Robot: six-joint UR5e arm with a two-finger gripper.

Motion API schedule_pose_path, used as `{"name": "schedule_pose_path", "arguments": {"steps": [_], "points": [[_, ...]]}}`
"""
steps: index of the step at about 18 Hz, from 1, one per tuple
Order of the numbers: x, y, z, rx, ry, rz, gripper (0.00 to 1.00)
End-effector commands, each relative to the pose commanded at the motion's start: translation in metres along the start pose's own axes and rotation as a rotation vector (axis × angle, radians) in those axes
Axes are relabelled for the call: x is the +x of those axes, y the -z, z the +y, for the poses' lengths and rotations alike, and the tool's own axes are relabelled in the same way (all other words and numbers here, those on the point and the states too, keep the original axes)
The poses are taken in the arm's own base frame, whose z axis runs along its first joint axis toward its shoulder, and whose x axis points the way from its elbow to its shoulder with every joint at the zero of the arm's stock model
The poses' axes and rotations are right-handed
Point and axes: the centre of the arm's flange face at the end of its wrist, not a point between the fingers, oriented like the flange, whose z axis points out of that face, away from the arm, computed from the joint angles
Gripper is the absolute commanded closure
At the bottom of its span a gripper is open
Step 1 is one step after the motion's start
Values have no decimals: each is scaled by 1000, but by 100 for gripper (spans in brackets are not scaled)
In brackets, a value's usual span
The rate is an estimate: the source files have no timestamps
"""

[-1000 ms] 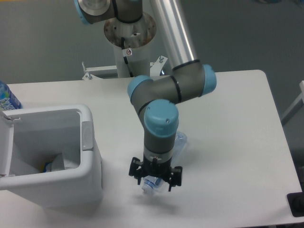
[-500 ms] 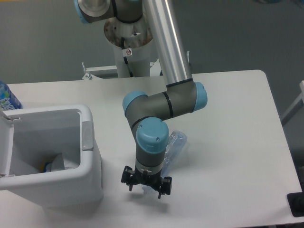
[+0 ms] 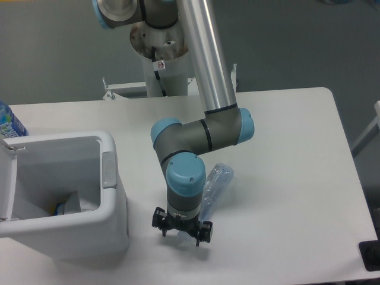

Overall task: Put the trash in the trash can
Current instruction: 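Lower the gripper around the bottle's cap end and close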

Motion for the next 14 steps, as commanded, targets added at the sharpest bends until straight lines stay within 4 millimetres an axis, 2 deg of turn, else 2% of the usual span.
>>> {"name": "schedule_pose_path", "arguments": {"steps": [3, 5, 11, 12, 14], "points": [[-1, 0, 0, 0, 0, 0, 19], [-1, -1, 1, -3, -1, 0, 23], [-1, -1, 3, -15, -4, -14, 24], [-1, -1, 3, -15, -4, -14, 27], [-2, 0, 2, -13, -3, -16, 29]]}}
